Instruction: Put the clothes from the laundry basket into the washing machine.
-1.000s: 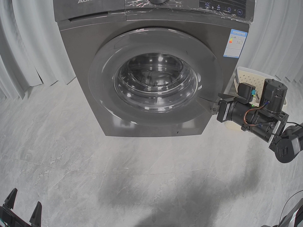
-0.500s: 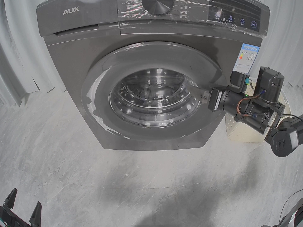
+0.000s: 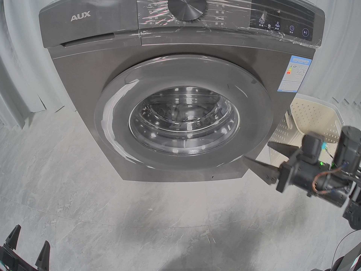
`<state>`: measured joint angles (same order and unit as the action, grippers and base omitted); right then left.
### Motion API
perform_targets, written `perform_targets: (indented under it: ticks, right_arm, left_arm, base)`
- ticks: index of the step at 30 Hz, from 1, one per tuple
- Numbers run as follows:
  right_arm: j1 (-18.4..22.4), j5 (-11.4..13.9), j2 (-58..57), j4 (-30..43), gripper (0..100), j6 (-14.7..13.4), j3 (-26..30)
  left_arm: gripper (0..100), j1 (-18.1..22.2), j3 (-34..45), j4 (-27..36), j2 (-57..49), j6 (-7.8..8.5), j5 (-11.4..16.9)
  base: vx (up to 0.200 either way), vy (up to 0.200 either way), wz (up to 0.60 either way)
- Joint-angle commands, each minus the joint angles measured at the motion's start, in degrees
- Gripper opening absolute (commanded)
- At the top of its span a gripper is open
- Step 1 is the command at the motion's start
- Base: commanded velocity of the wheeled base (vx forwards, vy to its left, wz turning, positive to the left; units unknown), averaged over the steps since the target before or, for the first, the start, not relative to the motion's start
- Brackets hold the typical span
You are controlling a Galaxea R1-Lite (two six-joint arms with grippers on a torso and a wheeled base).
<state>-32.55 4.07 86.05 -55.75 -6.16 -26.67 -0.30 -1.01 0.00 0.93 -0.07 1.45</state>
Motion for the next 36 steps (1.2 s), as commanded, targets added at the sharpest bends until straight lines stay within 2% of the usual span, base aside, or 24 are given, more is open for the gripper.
perform_targets:
  ticks: [1,3,5,6,7,8,14,17,22,27,32,36]
  right_arm:
    - [-5.33,5.07,-33.67,5.91,100,0.88,24.74]
    - [-0.5,3.14,-38.42,8.46,100,0.97,24.92]
    - [6.88,0.23,-43.87,12.33,100,1.15,24.83]
    - [6.88,0.23,-43.87,12.33,100,1.15,24.83]
    - [11.1,0.06,-48.7,15.41,100,1.23,24.92]
    - [14.36,0.15,-54.24,19.19,100,1.32,25.0]
    - [23.76,0.06,-76.03,41.95,100,2.38,22.98]
    - [25.34,-0.29,-81.13,49.24,100,2.38,21.66]
    - [25.43,-4.6,-80.34,45.38,100,2.46,25.88]
    - [25.52,-7.68,-80.34,47.31,100,2.11,26.67]
    - [25.69,-14.53,-80.34,50.3,100,2.38,26.67]
    - [26.31,-15.32,-80.25,51.09,100,1.32,26.67]
  left_arm:
    - [100,0.04,1.01,0.0,-0.84,-0.1,0.04]
    - [100,0.04,1.01,0.0,-0.84,-0.1,0.04]
    - [100,0.04,1.01,0.0,-0.84,-0.1,0.04]
    - [100,0.04,1.01,0.0,-0.84,-0.1,0.04]
    - [100,0.04,1.01,0.0,-0.84,-0.1,0.04]
    - [100,0.04,1.01,0.0,-0.84,-0.1,0.04]
    - [100,0.04,1.01,0.0,-0.84,-0.01,0.04]
    - [100,0.04,1.01,0.0,-0.84,-0.01,0.04]
    - [100,0.04,1.01,0.0,-0.84,-0.01,0.04]
    - [100,0.04,1.01,0.0,-0.84,-0.1,0.04]
    - [100,0.04,1.01,0.0,-0.84,-0.1,0.04]
    - [100,0.04,1.01,0.0,-0.84,-0.1,0.04]
  base:
    - [0.0,0.0,0.0]
    - [0.0,0.0,0.0]
    - [0.0,0.0,0.0]
    - [0.0,0.0,0.0]
    - [0.0,0.0,0.0]
    - [0.0,0.0,0.0]
    - [0.0,0.0,0.0]
    - [0.0,0.0,0.0]
    - [0.0,0.0,0.0]
    - [0.0,0.0,0.0]
    - [0.0,0.0,0.0]
    - [0.0,0.0,0.0]
